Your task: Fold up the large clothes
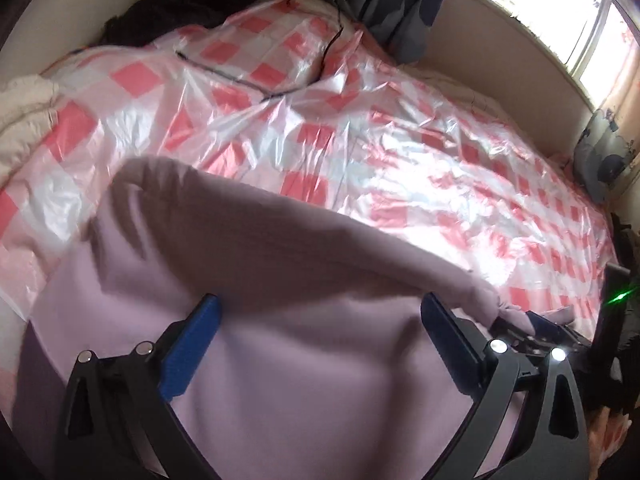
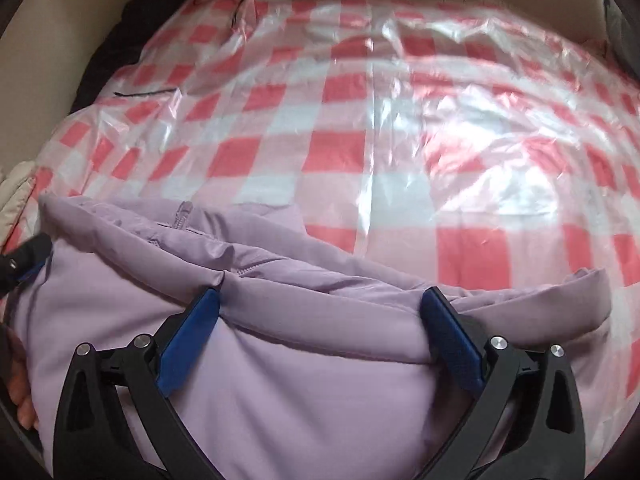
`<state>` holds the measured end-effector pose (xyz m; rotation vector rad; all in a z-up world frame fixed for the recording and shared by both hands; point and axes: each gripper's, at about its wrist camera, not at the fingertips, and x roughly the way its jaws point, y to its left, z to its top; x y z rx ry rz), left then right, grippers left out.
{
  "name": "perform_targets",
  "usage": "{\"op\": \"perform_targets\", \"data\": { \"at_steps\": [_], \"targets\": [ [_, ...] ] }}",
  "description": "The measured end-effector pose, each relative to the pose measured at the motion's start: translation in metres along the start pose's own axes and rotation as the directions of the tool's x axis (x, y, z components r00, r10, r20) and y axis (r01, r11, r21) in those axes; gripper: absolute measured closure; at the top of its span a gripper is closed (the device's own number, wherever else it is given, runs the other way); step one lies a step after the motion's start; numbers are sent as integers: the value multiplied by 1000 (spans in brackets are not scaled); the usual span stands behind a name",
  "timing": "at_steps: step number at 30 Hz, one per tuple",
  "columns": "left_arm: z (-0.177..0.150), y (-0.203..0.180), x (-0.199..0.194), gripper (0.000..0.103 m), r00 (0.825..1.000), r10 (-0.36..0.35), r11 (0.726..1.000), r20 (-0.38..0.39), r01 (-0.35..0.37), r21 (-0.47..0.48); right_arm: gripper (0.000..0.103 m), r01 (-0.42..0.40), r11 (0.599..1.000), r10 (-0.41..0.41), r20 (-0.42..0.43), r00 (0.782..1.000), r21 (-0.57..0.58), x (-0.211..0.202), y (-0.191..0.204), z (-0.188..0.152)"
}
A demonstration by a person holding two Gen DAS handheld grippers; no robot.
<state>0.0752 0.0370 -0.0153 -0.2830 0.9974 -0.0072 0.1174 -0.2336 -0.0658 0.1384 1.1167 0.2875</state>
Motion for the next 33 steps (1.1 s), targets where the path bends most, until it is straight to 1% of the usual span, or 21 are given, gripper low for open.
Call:
{"op": "perform_targets", "data": {
  "at_steps": [2, 6, 8, 9, 11, 13, 14, 16, 17, 18, 19, 20, 22, 24, 25, 27, 29, 30, 31, 32, 33],
  "targets": [
    [-6, 6, 19, 7, 1000, 16, 1000, -6, -16, -15, 6, -44, 997, 44, -5, 999, 56, 8, -10, 6],
    [-8, -5, 25, 7, 996, 79, 996, -28, -78, 31, 6, -42, 998, 43, -21, 999, 47, 14, -12, 3],
    [-4, -4, 18, 7, 994, 85, 996, -65, -83, 28, 6, -67, 997, 70, -60, 996, 46, 2, -13, 2],
    [-3, -5, 9, 7, 994, 91, 996, -57, -91, 13, 6, -79, 996, 81, -57, 995, 47, -11, -13, 1],
    [-10, -10, -26, 7, 1000, 21, 999, 12, -20, -35, 6, -116, 993, 115, 23, 993, 18, -58, -11, -13],
    [-29, -21, -54, 7, 997, -49, 998, 61, 51, -29, 6, -112, 994, 113, 95, 989, -21, -96, -12, -33],
    [-45, -29, -66, 7, 994, -74, 997, 85, 75, -14, 6, -94, 995, 97, 121, 988, -28, -108, -17, -46],
    [-72, -38, -65, 7, 993, -93, 996, 78, 92, 9, 6, -34, 999, 36, 125, 992, -22, -103, -33, -69],
    [-83, -40, -57, 7, 994, -84, 996, 74, 83, 22, 6, -20, 1000, 22, 101, 995, -16, -86, -45, -81],
    [-92, -40, -49, 7, 993, -88, 996, 78, 85, 40, 6, -77, 997, 78, 108, 991, -9, -72, -56, -91],
    [-102, -43, -43, 7, 989, -84, 994, 119, 75, 79, 6, -124, 992, 121, 148, 982, 14, -70, -64, -98],
    [-106, -46, -40, 7, 989, -61, 994, 137, 47, 102, 6, -146, 989, 138, 173, 975, 35, -74, -70, -101],
    [-105, -56, -32, 7, 994, 5, 990, 108, -20, 138, 6, -91, 996, 89, 145, 985, 2, -76, -61, -99],
    [-98, -56, -38, 7, 997, 8, 991, 75, -18, 133, 6, -42, 998, 47, 98, 994, -48, -83, -53, -101],
    [-95, -52, -49, 7, 998, -4, 995, 70, -3, 104, 6, -38, 999, 42, 103, 994, -39, -91, -52, -105],
    [-96, -39, -74, 7, 990, -28, 999, 135, 21, 50, 6, -92, 996, 90, 211, 973, -1, -130, -55, -125],
    [-103, -22, -90, 7, 980, -4, 1000, 199, -2, 30, 6, -57, 998, 56, 282, 958, -5, -146, -58, -146],
    [-107, -10, -83, 7, 982, 22, 999, 186, -26, 18, 6, -23, 1000, 23, 266, 964, -4, -136, -60, -153],
    [-112, 0, -72, 7, 989, 11, 1000, 148, -14, 20, 6, -14, 1000, 15, 218, 976, -5, -119, -64, -157],
    [-117, 0, -65, 7, 989, 3, 998, 147, -13, 65, 6, -55, 998, 55, 202, 978, -5, -106, -68, -163],
    [-121, -7, -63, 7, 986, 38, 990, 161, -59, 128, 6, -48, 999, 46, 213, 976, 4, -107, -69, -163]
  ]
}}
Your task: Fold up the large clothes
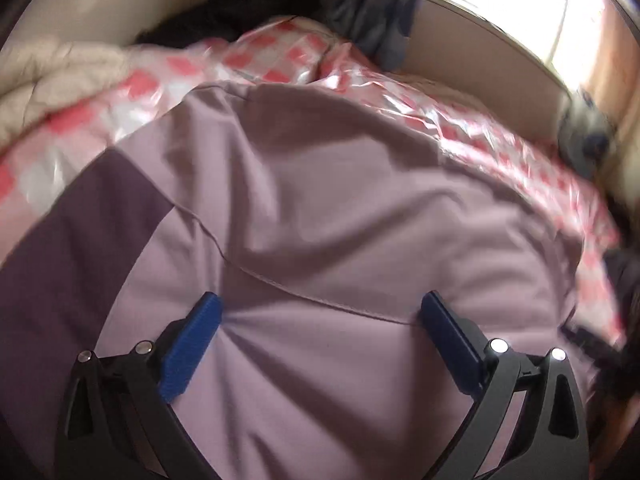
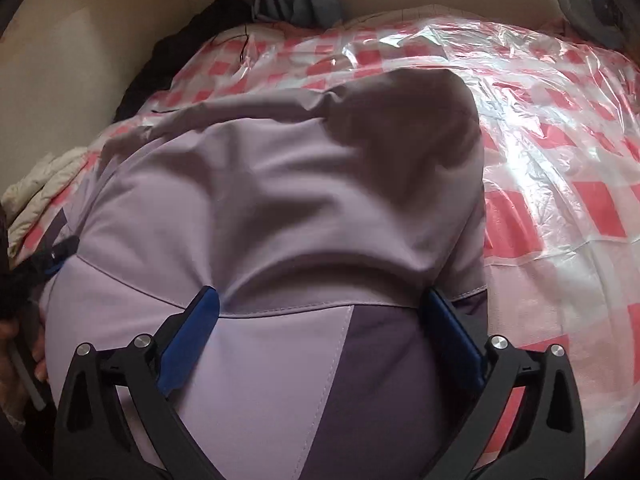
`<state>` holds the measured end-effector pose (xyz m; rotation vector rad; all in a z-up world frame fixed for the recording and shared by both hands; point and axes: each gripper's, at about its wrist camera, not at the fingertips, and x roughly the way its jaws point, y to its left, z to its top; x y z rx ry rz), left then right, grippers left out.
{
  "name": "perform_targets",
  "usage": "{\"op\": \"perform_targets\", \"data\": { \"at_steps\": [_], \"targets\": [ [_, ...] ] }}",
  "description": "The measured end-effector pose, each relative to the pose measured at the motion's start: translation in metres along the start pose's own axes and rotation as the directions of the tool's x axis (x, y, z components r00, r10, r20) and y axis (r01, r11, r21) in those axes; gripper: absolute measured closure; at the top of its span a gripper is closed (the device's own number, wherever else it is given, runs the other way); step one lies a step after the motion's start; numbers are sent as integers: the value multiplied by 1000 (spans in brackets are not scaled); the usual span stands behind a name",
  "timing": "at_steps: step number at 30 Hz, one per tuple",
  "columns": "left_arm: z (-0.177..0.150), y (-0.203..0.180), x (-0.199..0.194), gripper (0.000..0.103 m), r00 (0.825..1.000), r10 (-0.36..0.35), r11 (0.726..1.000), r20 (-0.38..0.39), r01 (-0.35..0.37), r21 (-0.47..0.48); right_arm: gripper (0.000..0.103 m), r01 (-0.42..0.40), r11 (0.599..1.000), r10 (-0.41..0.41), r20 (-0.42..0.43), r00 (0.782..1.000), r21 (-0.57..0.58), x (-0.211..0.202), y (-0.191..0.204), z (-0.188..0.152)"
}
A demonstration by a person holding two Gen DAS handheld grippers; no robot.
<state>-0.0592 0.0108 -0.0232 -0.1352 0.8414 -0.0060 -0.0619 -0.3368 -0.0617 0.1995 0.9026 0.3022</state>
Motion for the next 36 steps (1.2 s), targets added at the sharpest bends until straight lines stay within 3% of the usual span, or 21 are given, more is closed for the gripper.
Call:
{"op": "perform_targets", "data": {
  "at_steps": [2, 6, 8, 9, 12, 14, 16, 17, 22, 23, 27, 28, 30, 31, 33, 36],
  "targets": [
    [2, -9, -3, 7, 998, 49, 998, -32, -48, 35, 6, 68, 997, -70, -38, 997, -46, -1, 10, 6],
    [3, 16, -35, 7, 998, -63, 993, -31, 59, -106, 6, 85, 996, -88, -88, 992, -40, -15, 14, 12],
    [-5, 36, -55, 7, 997, -82, 983, 4, 81, -166, 6, 69, 998, -69, -32, 997, -4, -34, 17, 6],
    [-11, 47, -62, 7, 997, -78, 982, 1, 76, -171, 6, 58, 998, -58, -4, 998, -12, -42, 22, 0],
    [-21, 66, -71, 7, 993, -108, 984, -36, 102, -148, 6, 102, 990, -107, -50, 993, -102, -25, 37, -16],
    [-27, 78, -93, 7, 990, -140, 974, -32, 132, -183, 6, 93, 993, -97, -60, 993, -72, -29, 35, -11],
    [-35, 97, -122, 7, 976, -218, 932, 29, 217, -290, 6, 85, 996, -85, -71, 994, -11, -38, 33, 0],
    [-37, 108, -130, 7, 967, -248, 909, 53, 251, -333, 6, 55, 998, -55, -28, 998, 1, -48, 40, 8],
    [-58, 151, -137, 7, 958, -272, 816, 90, 279, -506, 6, 23, 988, -22, 8, 1000, -153, -44, 107, 58],
    [-63, 155, -135, 7, 954, -284, 800, 99, 293, -524, 6, 18, 982, -19, -5, 1000, -186, -30, 125, 75],
    [-79, 163, -127, 7, 950, -295, 782, 106, 304, -544, 6, 36, 973, -48, -51, 998, -228, 39, 160, 123],
    [-80, 166, -127, 7, 942, -313, 762, 121, 325, -560, 6, 46, 974, -62, -68, 996, -223, 59, 160, 131],
    [-81, 174, -129, 7, 930, -336, 749, 150, 360, -556, 6, 118, 968, -153, -150, 977, -221, 119, 154, 133],
    [-82, 178, -126, 7, 929, -342, 738, 144, 360, -571, 6, 117, 967, -167, -215, 962, -228, 149, 150, 128],
    [-86, 185, -119, 7, 912, -389, 694, 133, 385, -608, 6, 150, 957, -202, -201, 958, -250, 153, 150, 124],
    [-91, 194, -108, 7, 886, -445, 627, 133, 414, -660, 6, 111, 966, -160, -199, 967, -234, 125, 151, 120]
  ]
}}
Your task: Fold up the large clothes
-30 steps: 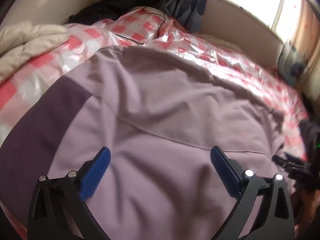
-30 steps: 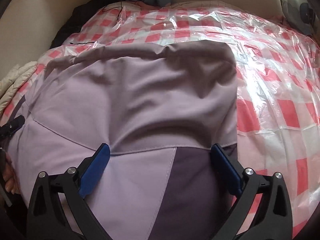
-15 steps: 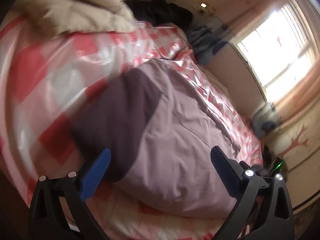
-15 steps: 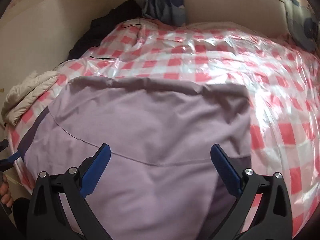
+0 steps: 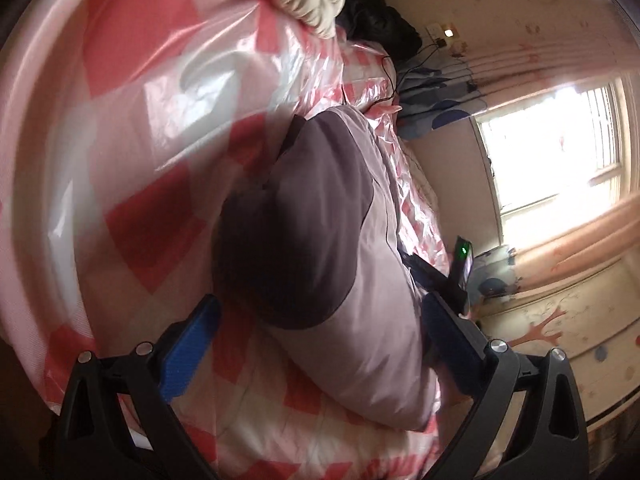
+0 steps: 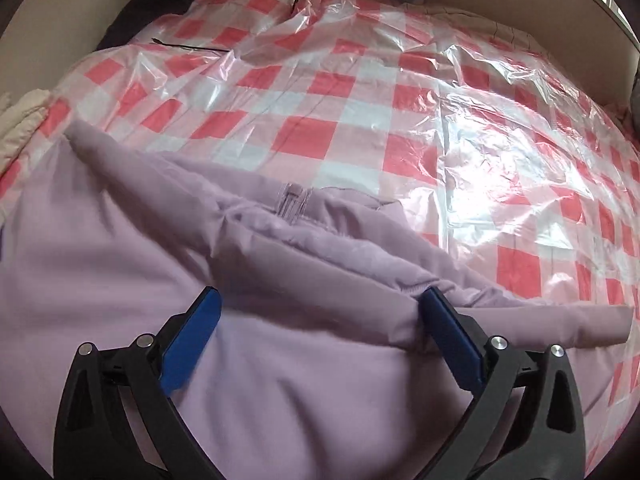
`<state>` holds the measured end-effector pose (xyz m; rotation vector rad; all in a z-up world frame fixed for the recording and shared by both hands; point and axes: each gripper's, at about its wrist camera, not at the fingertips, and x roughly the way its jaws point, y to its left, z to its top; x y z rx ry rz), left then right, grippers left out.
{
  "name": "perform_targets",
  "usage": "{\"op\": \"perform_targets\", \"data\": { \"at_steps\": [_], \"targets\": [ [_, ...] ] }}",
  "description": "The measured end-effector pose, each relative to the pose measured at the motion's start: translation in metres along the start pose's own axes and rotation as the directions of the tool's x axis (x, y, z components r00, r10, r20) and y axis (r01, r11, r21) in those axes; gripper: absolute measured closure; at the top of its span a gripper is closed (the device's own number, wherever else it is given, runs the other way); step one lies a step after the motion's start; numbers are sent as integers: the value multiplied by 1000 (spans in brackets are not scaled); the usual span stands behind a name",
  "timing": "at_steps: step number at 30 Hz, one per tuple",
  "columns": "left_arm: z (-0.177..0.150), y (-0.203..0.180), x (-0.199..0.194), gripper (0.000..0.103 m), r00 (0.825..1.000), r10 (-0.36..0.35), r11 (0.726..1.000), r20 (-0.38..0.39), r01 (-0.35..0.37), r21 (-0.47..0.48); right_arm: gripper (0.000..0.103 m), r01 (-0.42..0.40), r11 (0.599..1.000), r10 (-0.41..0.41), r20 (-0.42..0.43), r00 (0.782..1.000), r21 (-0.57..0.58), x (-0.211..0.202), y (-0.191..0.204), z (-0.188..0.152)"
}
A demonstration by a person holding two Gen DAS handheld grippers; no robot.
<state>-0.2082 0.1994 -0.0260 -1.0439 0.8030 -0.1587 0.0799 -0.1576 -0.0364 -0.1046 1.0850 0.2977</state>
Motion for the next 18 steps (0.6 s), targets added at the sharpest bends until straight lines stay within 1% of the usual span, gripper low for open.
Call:
{"op": "perform_targets", "data": {
  "at_steps": [1, 2, 3, 4, 5, 6, 7, 8, 9, 10, 11, 12, 13, 14, 16, 17, 18],
  "targets": [
    [0, 4, 3, 7, 1000, -15, 1000, -15, 14, -23, 6, -30, 999, 30, 17, 999, 11, -17, 0, -8],
    [0, 6, 6, 7, 999, -19, 999, -28, 18, -40, 6, -78, 997, 76, 71, 995, 21, -43, 2, -22],
    [0, 8, 9, 7, 999, -26, 998, -37, 24, -58, 6, -105, 994, 102, 122, 987, 16, -66, 6, -38],
    [-1, 7, 12, 7, 998, -40, 997, -41, 37, -61, 6, -115, 993, 115, 158, 981, -8, -87, 14, -60],
    [-2, 5, 13, 7, 998, -50, 997, -38, 48, -54, 6, -114, 993, 118, 149, 982, -36, -94, 22, -75],
    [-4, 0, 14, 7, 998, -60, 998, -28, 59, -38, 6, -107, 991, 114, 96, 989, -76, -90, 32, -90],
    [-5, -5, 16, 7, 998, -60, 998, -21, 60, -13, 6, -122, 986, 123, 8, 992, -115, -80, 41, -103],
    [-6, -9, 18, 7, 999, -46, 999, -18, 46, 3, 6, -143, 982, 144, -2, 990, -121, -80, 39, -118],
    [-8, -14, 21, 7, 1000, -19, 1000, -10, 19, 21, 6, -181, 980, 183, 14, 983, -82, -91, 30, -127],
    [-9, -18, 23, 7, 1000, -1, 999, 0, 1, 34, 6, -239, 971, 240, 27, 970, -29, -103, 20, -135],
    [-8, -21, 25, 7, 1000, 8, 999, 5, -8, 45, 6, -349, 936, 345, 75, 936, 49, -123, 2, -146],
    [-8, -23, 26, 7, 1000, 21, 998, 7, -21, 55, 6, -465, 875, 448, 137, 883, 132, -144, -21, -162],
    [-7, -22, 27, 7, 1000, 29, 998, 3, -29, 58, 6, -532, 820, 500, 187, 845, 211, -159, -44, -180],
    [-6, -20, 30, 7, 999, 40, 998, -14, -39, 50, 6, -565, 778, 520, 222, 825, 274, -169, -63, -195],
    [-2, -14, 40, 7, 997, 43, 999, -60, -43, 13, 6, -615, 664, 546, 286, 787, 425, -181, -109, -241],
    [-1, -12, 41, 7, 998, 20, 1000, -61, -20, -4, 6, -627, 618, 554, 302, 775, 474, -182, -124, -257],
    [-1, -13, 40, 7, 999, 6, 1000, -52, -6, -1, 6, -629, 577, 560, 308, 769, 521, -179, -139, -272]
  ]
}}
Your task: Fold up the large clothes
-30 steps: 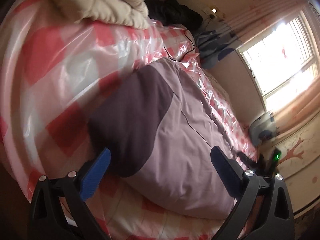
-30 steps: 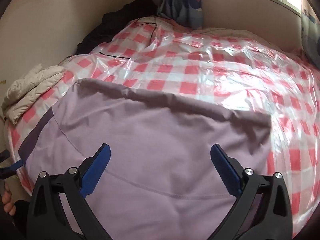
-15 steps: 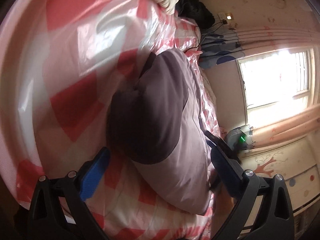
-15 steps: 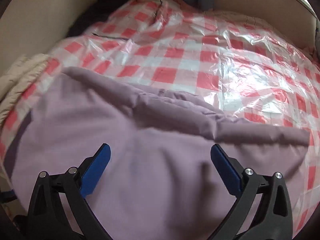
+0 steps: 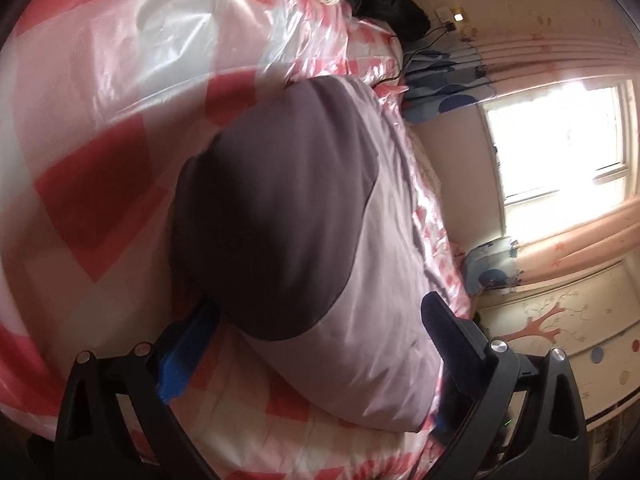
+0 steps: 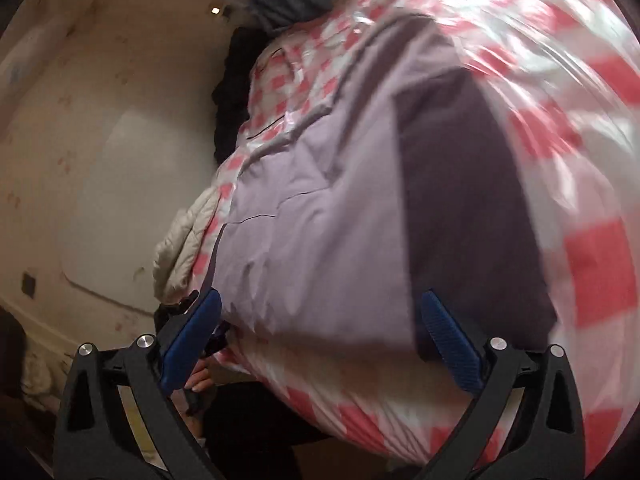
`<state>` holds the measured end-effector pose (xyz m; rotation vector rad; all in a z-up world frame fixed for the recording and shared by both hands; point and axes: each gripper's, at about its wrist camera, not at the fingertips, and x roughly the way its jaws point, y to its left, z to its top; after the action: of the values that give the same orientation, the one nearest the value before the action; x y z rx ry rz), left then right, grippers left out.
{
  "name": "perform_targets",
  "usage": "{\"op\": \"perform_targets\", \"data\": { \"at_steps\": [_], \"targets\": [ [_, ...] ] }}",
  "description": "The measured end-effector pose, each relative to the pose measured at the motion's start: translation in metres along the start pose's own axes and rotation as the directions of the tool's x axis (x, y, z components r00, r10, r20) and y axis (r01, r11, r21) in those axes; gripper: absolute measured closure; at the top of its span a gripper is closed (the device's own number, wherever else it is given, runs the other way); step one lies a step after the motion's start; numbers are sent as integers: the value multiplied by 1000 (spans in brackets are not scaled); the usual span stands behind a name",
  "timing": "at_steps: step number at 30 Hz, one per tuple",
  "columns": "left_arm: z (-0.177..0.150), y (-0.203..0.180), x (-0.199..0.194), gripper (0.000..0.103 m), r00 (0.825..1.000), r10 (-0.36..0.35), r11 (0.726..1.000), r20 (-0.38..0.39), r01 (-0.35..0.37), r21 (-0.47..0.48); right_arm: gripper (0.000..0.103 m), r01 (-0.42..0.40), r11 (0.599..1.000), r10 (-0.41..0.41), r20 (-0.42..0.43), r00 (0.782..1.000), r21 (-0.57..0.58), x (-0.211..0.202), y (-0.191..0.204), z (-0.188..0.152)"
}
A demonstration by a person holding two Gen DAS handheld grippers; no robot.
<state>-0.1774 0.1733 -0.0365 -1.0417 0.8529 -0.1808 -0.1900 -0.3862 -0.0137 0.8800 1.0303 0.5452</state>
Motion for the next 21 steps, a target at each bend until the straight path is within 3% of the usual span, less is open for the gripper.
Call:
{"op": "perform_targets", "data": {
  "at_steps": [3, 7, 9, 11, 12, 13, 16, 21],
  "targets": [
    [1, -4, 0, 7, 999, -26, 1000, 25, 25, 18, 6, -22, 994, 24, -23, 999, 110, -8, -34, -10],
    [0, -2, 2, 7, 999, -26, 1000, 37, 26, 2, 6, -10, 987, 21, -67, 998, 163, 14, -45, -8],
    [0, -2, -5, 7, 995, -83, 997, 62, 83, 3, 6, -57, 982, 63, -32, 997, 179, 16, -47, -4],
    [-4, -5, -17, 7, 984, -158, 987, 88, 155, 38, 6, -176, 969, 169, 57, 984, 171, 4, -46, -3],
    [-4, -7, -17, 7, 983, -158, 987, 89, 153, 56, 6, -223, 964, 212, 89, 973, 148, 1, -43, -2],
    [-4, -9, -12, 7, 991, -112, 991, 75, 106, 76, 6, -230, 963, 218, 100, 971, 140, 0, -43, 0],
    [-2, -6, 9, 7, 1000, -3, 999, -2, 3, 52, 6, -128, 969, 126, 25, 992, 212, 20, -61, 2],
    [5, -2, 12, 7, 998, -59, 998, 25, 59, 9, 6, -189, 957, 177, 73, 981, 220, 29, -70, 8]
  ]
}}
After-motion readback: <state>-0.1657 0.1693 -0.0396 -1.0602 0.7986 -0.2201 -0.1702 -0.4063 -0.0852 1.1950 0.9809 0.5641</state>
